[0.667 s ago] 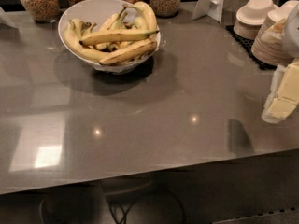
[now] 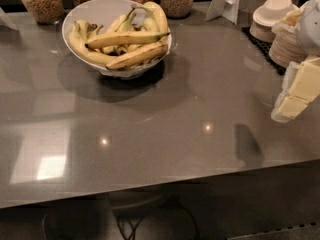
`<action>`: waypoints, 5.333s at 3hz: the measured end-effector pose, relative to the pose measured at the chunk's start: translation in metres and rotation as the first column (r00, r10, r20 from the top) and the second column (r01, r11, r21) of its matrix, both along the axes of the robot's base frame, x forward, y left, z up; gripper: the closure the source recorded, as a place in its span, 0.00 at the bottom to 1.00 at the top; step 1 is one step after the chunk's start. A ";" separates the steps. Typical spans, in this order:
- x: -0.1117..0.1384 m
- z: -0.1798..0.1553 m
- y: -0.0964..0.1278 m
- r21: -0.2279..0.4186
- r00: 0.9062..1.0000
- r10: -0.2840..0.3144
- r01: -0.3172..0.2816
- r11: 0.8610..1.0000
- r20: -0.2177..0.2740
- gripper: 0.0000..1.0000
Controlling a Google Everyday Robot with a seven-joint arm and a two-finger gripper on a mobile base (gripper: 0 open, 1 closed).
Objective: Pick banana from white bowl
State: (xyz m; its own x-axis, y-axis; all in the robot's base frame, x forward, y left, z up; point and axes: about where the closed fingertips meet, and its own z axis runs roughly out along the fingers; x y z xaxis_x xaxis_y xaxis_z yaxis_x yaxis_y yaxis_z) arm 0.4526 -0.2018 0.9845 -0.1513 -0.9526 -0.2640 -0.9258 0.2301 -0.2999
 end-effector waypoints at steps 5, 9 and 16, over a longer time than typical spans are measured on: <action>0.149 0.048 0.138 0.153 0.943 0.235 -0.275 0.949 0.236 0.00; 0.214 0.034 0.231 0.146 0.930 0.320 -0.347 0.926 0.182 0.11; 0.247 -0.041 0.260 0.192 0.946 0.322 -0.320 0.928 0.018 0.45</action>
Offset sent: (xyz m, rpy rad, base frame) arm 0.0925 0.0675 0.0474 0.2527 -0.2519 0.1686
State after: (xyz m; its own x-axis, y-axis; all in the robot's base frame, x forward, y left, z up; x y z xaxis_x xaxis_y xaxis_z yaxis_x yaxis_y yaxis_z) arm 0.6999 0.0586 0.9436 0.1495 -0.8831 -0.4448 -0.9633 -0.0288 -0.2667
